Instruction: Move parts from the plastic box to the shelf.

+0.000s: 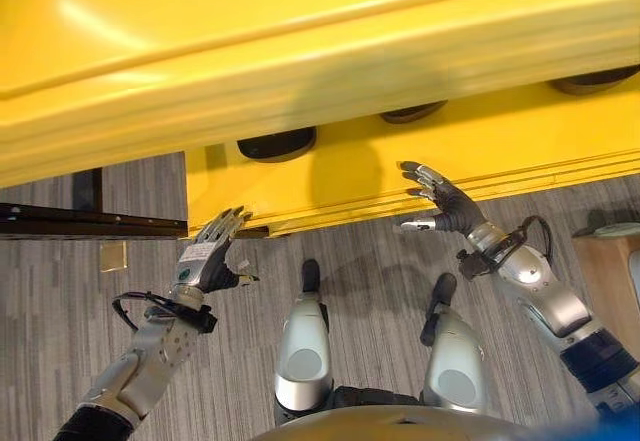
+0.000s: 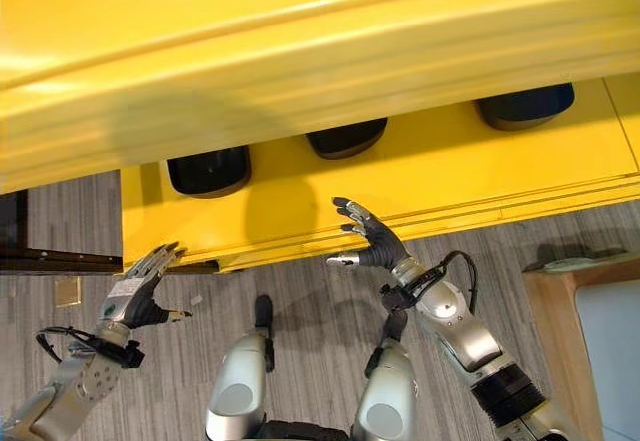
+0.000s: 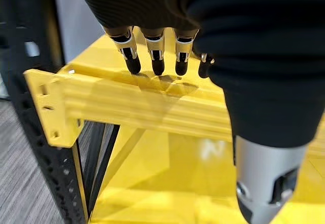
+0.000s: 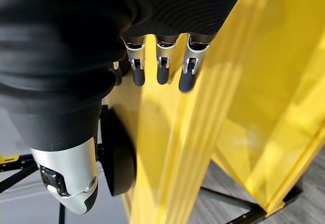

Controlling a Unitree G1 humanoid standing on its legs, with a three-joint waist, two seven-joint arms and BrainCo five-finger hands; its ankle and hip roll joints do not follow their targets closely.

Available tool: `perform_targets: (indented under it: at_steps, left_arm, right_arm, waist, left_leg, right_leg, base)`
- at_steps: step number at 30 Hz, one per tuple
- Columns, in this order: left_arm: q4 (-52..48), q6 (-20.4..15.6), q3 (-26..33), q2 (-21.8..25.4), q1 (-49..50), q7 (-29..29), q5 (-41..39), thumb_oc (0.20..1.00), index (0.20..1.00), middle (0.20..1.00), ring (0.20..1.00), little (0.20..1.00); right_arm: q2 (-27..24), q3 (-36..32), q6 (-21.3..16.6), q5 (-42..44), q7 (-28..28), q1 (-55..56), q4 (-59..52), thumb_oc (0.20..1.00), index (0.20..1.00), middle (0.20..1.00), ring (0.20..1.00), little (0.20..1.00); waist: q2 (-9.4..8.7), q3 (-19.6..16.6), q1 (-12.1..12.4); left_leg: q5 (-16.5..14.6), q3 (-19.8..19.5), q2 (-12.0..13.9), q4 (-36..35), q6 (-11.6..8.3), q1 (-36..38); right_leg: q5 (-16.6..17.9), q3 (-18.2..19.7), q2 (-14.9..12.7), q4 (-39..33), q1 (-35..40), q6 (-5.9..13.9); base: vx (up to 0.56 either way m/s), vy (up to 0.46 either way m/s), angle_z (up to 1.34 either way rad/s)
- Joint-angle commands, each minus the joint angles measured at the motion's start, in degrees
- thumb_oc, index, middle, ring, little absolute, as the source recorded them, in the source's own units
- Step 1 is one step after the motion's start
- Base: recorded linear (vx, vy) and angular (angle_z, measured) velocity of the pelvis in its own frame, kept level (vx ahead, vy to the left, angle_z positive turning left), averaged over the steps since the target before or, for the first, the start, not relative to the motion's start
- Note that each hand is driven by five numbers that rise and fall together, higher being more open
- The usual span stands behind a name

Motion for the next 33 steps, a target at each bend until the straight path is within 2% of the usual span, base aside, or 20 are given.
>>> perform_targets:
  at_steps: [1,3,4,7,8,10,11,12,14,19,22,23,25,26,28,30,32,33]
  left_arm:
    - [-2.4,-7.4,2.3,2.0,6.3,1.8,-3.7,1.000,1.000,1.000,1.000,1.000]
    - [-3.1,-8.3,3.1,1.7,7.4,2.6,-5.9,1.000,1.000,1.000,1.000,1.000]
    - [-4.0,-9.9,4.3,0.7,8.3,3.5,-11.0,1.000,1.000,1.000,1.000,1.000]
    - [-4.6,-10.6,5.7,-0.6,9.2,3.1,-15.8,1.000,1.000,1.000,1.000,1.000]
    - [-5.1,-12.6,7.1,-2.3,10.0,2.6,-19.4,1.000,1.000,1.000,1.000,1.000]
    - [-5.5,-13.5,7.9,-3.2,10.4,1.1,-21.9,1.000,1.000,1.000,1.000,1.000]
    - [-5.8,-11.3,8.4,-4.0,10.5,-3.6,-25.1,1.000,1.000,1.000,1.000,1.000]
    - [-5.5,-11.2,9.0,-6.0,11.2,-6.7,-30.7,1.000,1.000,1.000,1.000,1.000]
    - [-5.0,-13.9,9.5,-7.8,11.2,-10.8,-36.7,1.000,1.000,1.000,1.000,1.000]
    - [-5.7,-11.9,10.2,-11.9,10.8,-23.6,-54.3,1.000,1.000,1.000,1.000,1.000]
    - [-6.7,-9.5,10.2,-13.7,9.9,-29.5,-62.0,1.000,1.000,1.000,1.000,1.000]
    - [-7.2,-8.9,10.0,-14.6,9.3,-34.2,-66.8,1.000,1.000,1.000,1.000,1.000]
    - [-7.9,-6.6,9.4,-15.5,8.7,-35.7,-69.8,1.000,1.000,1.000,1.000,1.000]
    - [-8.1,-5.9,8.7,-16.5,7.9,-39.4,-72.5,1.000,1.000,1.000,1.000,1.000]
    - [-8.1,-7.0,8.5,-16.6,7.7,-39.7,-71.3,1.000,1.000,1.000,1.000,1.000]
    - [-8.1,-4.1,7.7,-16.3,6.7,-44.2,-72.3,1.000,1.000,1.000,1.000,1.000]
    - [-8.1,-3.0,6.9,-16.1,6.2,-45.8,-73.5,1.000,1.000,1.000,1.000,1.000]
    - [-8.2,-1.1,6.5,-16.0,5.7,-46.9,-75.1,1.000,1.000,1.000,1.000,1.000]
  right_arm:
    - [1.5,-2.4,-3.2,-0.5,-0.5,1.2,-1.7,1.000,1.000,1.000,1.000,1.000]
    - [1.5,-2.8,-2.9,0.9,-0.2,1.8,-1.4,1.000,1.000,1.000,1.000,1.000]
    - [2.0,-3.3,-2.6,4.7,1.0,2.7,-1.0,1.000,1.000,1.000,1.000,1.000]
    - [3.0,-3.9,-2.1,8.2,2.4,3.7,-0.3,1.000,1.000,1.000,1.000,1.000]
    - [3.8,-4.8,-1.7,10.4,3.9,4.9,0.2,1.000,1.000,1.000,1.000,1.000]
    - [4.3,-5.3,-1.8,12.3,5.2,5.5,0.8,1.000,1.000,1.000,1.000,1.000]
    - [4.8,-5.8,-1.6,13.3,6.2,6.1,1.1,1.000,1.000,1.000,1.000,1.000]
    - [5.5,-6.6,-0.5,15.7,7.6,6.6,1.4,1.000,1.000,1.000,1.000,1.000]
    - [6.2,-7.7,0.4,17.9,9.3,7.7,1.9,1.000,1.000,1.000,1.000,1.000]
    - [6.7,-10.4,-0.1,20.5,12.0,10.6,2.2,1.000,1.000,1.000,1.000,1.000]
    - [7.0,-11.9,-0.4,20.4,10.5,11.1,3.4,1.000,1.000,1.000,1.000,1.000]
    - [7.5,-12.8,0.3,21.8,9.5,11.8,3.9,1.000,1.000,1.000,1.000,1.000]
    - [8.1,-13.7,1.3,22.9,11.1,12.0,5.8,1.000,1.000,1.000,1.000,1.000]
    - [8.8,-14.2,3.7,23.7,11.4,12.9,6.9,1.000,1.000,1.000,1.000,1.000]
    - [8.9,-14.2,3.8,23.7,11.5,13.0,7.2,1.000,1.000,1.000,1.000,1.000]
    - [8.6,-13.8,4.6,23.8,15.0,13.3,8.3,1.000,1.000,1.000,1.000,1.000]
    - [8.7,-13.4,6.4,26.3,17.1,14.3,8.2,1.000,1.000,1.000,1.000,1.000]
    - [8.9,-13.2,7.4,27.5,18.0,14.5,8.4,1.000,1.000,1.000,1.000,1.000]
  waist:
    - [-3.44,-3.5,1.5]
    - [-3.35,-4.2,1.6]
    - [-3.37,-5.2,1.7]
    - [-3.54,-6.4,1.9]
    - [-3.72,-7.3,2.2]
    - [-3.84,-8.1,2.3]
    - [-3.94,-8.6,2.3]
    - [-4.07,-9.4,2.6]
    - [-4.53,-10.5,2.5]
    - [-5.37,-12.5,2.1]
    - [-5.84,-13.5,1.5]
    - [-6.05,-14.2,1.2]
    - [-6.26,-14.7,0.8]
    - [-6.60,-15.6,0.2]
    - [-6.68,-15.9,0.1]
    - [-6.95,-16.4,-0.2]
    - [-7.02,-16.9,-0.6]
    - [-7.08,-17.3,-0.8]
  left_leg:
    - [-1.5,2.6,-1.1,2.1,2.44,1.7]
    - [-1.2,2.6,-0.9,1.4,2.24,2.3]
    - [-0.6,2.6,-0.7,0.3,2.08,3.1]
    - [0.1,2.6,-0.1,-0.8,1.75,3.9]
    - [0.8,2.9,0.5,-1.9,1.29,4.8]
    - [1.6,3.0,0.9,-2.9,1.11,5.0]
    - [2.1,3.3,1.4,-3.5,0.95,5.3]
    - [2.9,3.3,1.9,-4.1,0.49,5.6]
    - [3.5,3.8,2.6,-5.0,0.20,6.4]
    - [3.5,3.9,2.4,-5.2,0.37,7.2]
    - [3.3,4.1,2.2,-5.6,0.48,8.2]
    - [3.2,4.4,2.1,-6.3,0.55,8.9]
    - [3.4,4.5,2.1,-6.9,0.57,9.6]
    - [3.5,4.9,2.1,-7.6,0.52,10.1]
    - [3.5,5.0,2.1,-7.7,0.52,10.3]
    - [3.6,5.5,2.2,-8.5,0.50,11.1]
    - [3.7,5.7,2.1,-9.5,0.56,12.0]
    - [3.4,5.8,1.9,-9.6,0.71,12.4]
  right_leg:
    - [-6.9,-3.0,2.0,2.4,4.4,-1.92]
    - [-7.0,-3.3,2.0,2.1,4.9,-2.03]
    - [-7.0,-3.8,2.2,1.6,5.7,-2.16]
    - [-7.0,-4.3,2.4,1.0,6.6,-2.35]
    - [-7.1,-4.8,2.5,0.4,7.5,-2.42]
    - [-6.8,-5.1,2.7,-0.1,7.7,-2.62]
    - [-6.7,-5.4,2.8,-0.5,8.0,-2.70]
    - [-6.6,-5.7,2.9,-0.6,8.4,-2.82]
    - [-6.7,-6.4,2.9,-1.0,9.4,-2.85]
    - [-6.1,-6.6,3.1,-1.9,10.8,-2.86]
    - [-5.5,-6.3,3.3,-3.0,11.8,-2.76]
    - [-5.0,-6.2,3.5,-3.9,12.4,-2.59]
    - [-4.6,-5.9,3.8,-4.8,13.1,-2.57]
    - [-4.0,-5.8,4.0,-6.0,13.6,-2.40]
    - [-3.8,-5.8,4.0,-6.3,13.7,-2.36]
    - [-3.0,-5.6,3.7,-7.4,14.3,-1.93]
    - [-2.2,-5.3,3.5,-8.4,14.9,-1.41]
    - [-2.0,-5.0,3.4,-8.7,15.2,-1.20]
  base:
    - [0.00,-0.050,0.02]
    - [0.01,-0.053,0.06]
    - [0.01,-0.062,0.11]
    - [0.03,-0.057,0.10]
    - [0.02,-0.034,0.12]
    - [0.00,-0.020,0.10]
    - [0.00,-0.006,0.09]
    - [0.00,-0.002,0.15]
    - [0.00,0.004,0.13]
    - [0.00,0.004,0.03]
    - [0.00,0.029,0.00]
    - [-0.02,0.060,-0.02]
    - [-0.02,0.062,-0.03]
    - [-0.02,0.054,-0.07]
    - [-0.02,0.042,-0.06]
    - [-0.02,0.053,-0.06]
    - [0.00,0.048,-0.07]
    - [0.01,0.028,-0.06]
